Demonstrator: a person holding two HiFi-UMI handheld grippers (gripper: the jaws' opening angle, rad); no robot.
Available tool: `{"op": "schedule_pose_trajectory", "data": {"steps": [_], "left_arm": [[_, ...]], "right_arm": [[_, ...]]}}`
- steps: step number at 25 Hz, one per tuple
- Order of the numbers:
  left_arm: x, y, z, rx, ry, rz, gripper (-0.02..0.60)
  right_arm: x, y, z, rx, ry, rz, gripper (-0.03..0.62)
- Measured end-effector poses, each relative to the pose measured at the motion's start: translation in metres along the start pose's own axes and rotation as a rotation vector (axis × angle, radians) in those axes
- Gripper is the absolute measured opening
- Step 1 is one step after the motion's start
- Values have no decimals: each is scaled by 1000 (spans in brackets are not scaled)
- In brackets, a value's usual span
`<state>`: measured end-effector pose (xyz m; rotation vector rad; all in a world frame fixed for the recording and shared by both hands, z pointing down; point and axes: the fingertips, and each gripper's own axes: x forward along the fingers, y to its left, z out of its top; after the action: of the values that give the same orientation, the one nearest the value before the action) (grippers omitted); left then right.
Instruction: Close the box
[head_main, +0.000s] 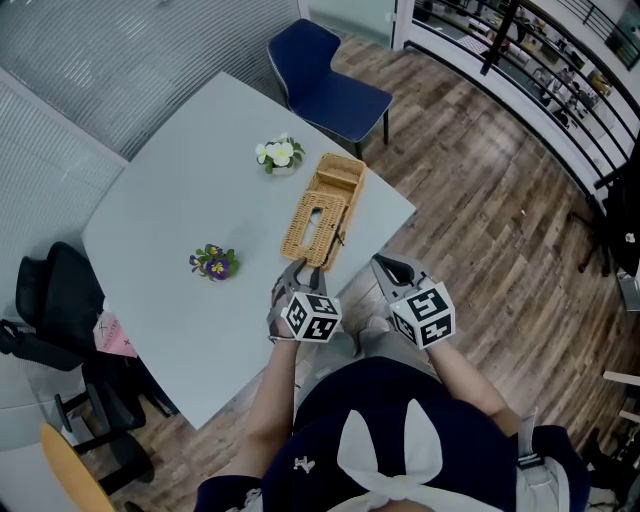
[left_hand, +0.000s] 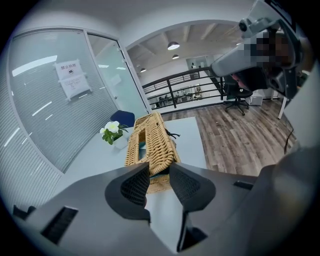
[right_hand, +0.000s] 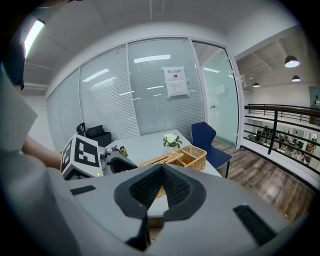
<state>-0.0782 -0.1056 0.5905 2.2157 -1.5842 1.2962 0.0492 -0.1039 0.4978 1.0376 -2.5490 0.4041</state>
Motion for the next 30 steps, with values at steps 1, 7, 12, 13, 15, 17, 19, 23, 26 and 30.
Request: {"op": "schedule_pose_trajectory", "data": {"steps": [1,7,12,13,15,17,19,23,26,30], "left_arm": [[1,-1,0,9,4,1,127],[5,-6,-4,66,29,10,129],[8,-9,-7,94,40,7,130],[8,-9,-7,99,43,6,130],[10,-10,-8,109,49,2,132],[11,-12,-9,121,56,-5,133],[12,-13,-10,134,62,-9,133],[15,-16,-13,160,78,-7,135],[18,-18,-16,174,87,-5,138],[18,-19,-16,181,87,-5,138]], "right_arm": [[0,-1,0,1,1,-1,6],[-2,-2,1,2,2,-6,6],[-3,-3,-2,5,7,-8,6],[-3,-3,-2,5,8,-7,6],[-3,-3,-2,5,9,-7,6],[-3,-4,-2,5,10,-8,6],[-3,-4,-2,6,11,-9,6],[-3,-4,-5,9,17,-10,6],[-3,-4,-8,12,18,-12,6],[-4,-6,-8,15,19,-15,6]]}}
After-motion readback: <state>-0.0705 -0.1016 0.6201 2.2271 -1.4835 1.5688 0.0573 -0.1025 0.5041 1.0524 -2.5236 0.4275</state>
